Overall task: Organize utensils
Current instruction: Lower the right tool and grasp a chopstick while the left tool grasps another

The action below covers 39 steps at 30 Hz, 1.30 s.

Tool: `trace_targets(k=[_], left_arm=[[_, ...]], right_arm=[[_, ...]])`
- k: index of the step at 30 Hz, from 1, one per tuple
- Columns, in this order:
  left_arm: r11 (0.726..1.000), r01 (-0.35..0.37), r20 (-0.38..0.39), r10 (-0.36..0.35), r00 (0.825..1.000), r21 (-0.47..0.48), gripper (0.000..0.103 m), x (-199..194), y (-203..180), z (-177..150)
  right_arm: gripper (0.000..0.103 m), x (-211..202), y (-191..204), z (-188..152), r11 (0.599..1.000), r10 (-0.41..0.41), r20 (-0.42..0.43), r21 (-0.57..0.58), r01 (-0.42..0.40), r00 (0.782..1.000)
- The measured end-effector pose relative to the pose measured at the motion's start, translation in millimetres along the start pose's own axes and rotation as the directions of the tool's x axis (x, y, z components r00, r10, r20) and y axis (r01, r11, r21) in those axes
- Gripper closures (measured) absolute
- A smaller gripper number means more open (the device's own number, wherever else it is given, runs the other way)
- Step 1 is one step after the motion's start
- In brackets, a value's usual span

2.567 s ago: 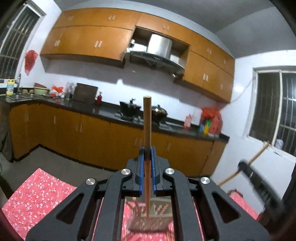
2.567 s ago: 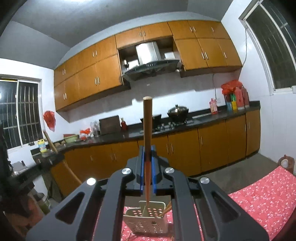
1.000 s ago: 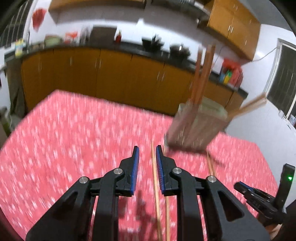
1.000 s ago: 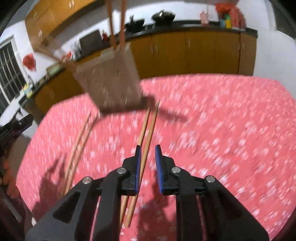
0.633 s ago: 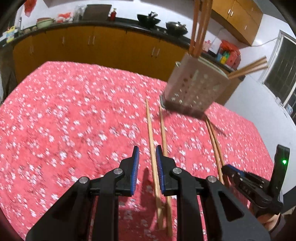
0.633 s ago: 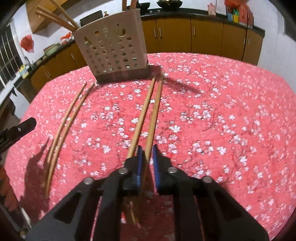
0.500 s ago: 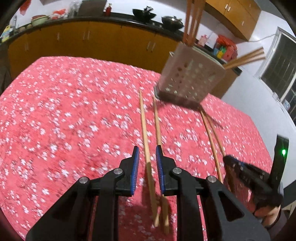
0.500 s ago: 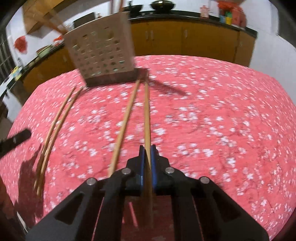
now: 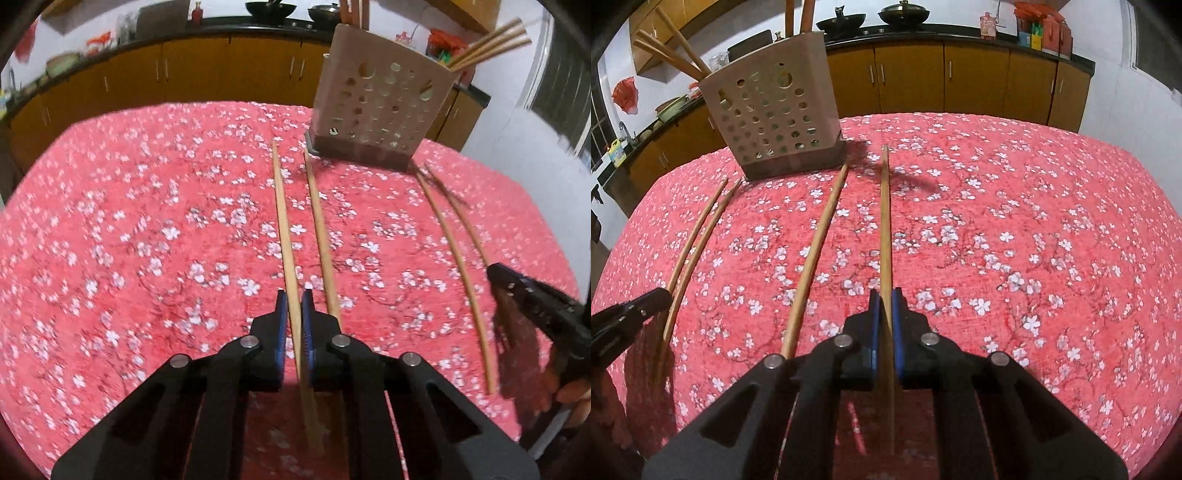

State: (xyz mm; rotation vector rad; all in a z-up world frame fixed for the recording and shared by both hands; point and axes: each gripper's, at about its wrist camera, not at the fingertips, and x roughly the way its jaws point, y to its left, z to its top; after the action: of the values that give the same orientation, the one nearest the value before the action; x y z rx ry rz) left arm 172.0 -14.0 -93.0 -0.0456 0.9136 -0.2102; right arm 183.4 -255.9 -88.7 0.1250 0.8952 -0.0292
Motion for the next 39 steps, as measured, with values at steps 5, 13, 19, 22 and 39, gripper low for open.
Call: trace_targets(k=[5,13,19,22,39], left_arm=[[0.999,-0.049,0.013,0.048,0.999,0.011,0.095,2,6,4],[0.994,-0.068,0.015,0.070,0.997,-0.085,0.095,3,45,16],[0.994,-0.060,0.038,0.064,0.997,-0.095,0.095,2,47,14],[0.993,-0.054,0.045,0.059,0.997,-0.101,0.095,0,48,13],[0.985,-0.001,0.057,0.011,0.998,-0.174,0.095,-7,58,7]], right_arm=[[0.093,-2,2,-3,1.000,0.010,-0.003,-0.003,-0.010,1.000],[0.095,3,-3,5,1.000,-0.018,0.019,-0.019,0.019,1.000],[0.095,11,-16,15,0.999,0.016,0.025,0.034,-0.016,1.000],[0.094,11,-18,15,0.998,0.032,0.025,0.045,-0.033,0.999],[0.094,11,-15,15,0.999,0.017,0.023,0.038,-0.018,1.000]])
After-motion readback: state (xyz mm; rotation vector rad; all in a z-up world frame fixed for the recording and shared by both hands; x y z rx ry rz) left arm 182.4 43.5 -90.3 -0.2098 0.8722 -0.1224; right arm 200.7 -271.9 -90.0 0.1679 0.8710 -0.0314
